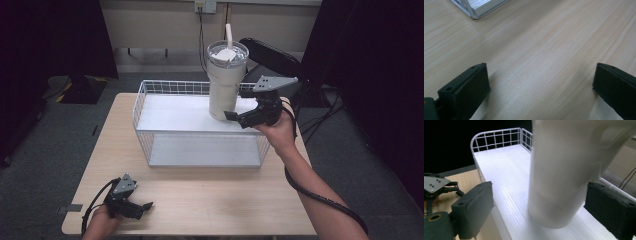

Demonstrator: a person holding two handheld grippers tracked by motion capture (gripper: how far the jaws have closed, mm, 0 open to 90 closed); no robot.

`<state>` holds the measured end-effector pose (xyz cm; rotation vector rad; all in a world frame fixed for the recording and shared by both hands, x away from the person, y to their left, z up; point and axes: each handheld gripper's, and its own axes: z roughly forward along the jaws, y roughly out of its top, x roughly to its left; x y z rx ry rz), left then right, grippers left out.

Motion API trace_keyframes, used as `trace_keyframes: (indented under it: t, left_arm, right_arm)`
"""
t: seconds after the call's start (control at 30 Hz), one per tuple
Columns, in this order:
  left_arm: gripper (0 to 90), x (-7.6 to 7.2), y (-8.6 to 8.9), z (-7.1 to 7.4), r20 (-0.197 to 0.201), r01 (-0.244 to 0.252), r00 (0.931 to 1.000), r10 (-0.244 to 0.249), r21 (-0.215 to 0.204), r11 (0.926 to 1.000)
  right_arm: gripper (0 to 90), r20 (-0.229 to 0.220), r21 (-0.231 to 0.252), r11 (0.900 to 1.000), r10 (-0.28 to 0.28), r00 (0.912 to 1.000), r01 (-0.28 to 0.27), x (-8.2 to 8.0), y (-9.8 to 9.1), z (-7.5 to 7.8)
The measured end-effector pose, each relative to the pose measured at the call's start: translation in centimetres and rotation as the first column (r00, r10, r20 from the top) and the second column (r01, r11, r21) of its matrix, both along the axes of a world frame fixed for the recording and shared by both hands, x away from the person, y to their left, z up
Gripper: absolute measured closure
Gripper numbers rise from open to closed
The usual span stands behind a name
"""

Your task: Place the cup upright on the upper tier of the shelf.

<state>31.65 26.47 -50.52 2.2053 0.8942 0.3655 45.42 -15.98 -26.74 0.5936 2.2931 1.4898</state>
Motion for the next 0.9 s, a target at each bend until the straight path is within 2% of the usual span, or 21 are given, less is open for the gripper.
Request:
trace_keyframes:
  t: [0.17,0.33,0.9]
  left_arm:
    - [0.0,0.0,0.0,0.0,0.000,0.003,1.0000,-0.003,0.004,1.0000]
    - [0.0,0.0,0.0,0.0,0.000,0.003,1.0000,-0.003,0.004,1.0000]
    - [0.0,0.0,0.0,0.0,0.000,0.002,1.0000,-0.002,0.004,1.0000]
  right_arm:
    - [7.7,-0.004,-0.008,0.9995,0.031,0.9995,-0.031,-0.7,0.2,-0.2]
    - [7.7,-0.001,0.013,0.9985,0.053,0.9986,-0.053,-1.2,0.0,-0.5]
    - [7.7,-0.012,0.013,0.9924,0.123,0.9924,-0.122,-3.5,-0.2,-2.1]
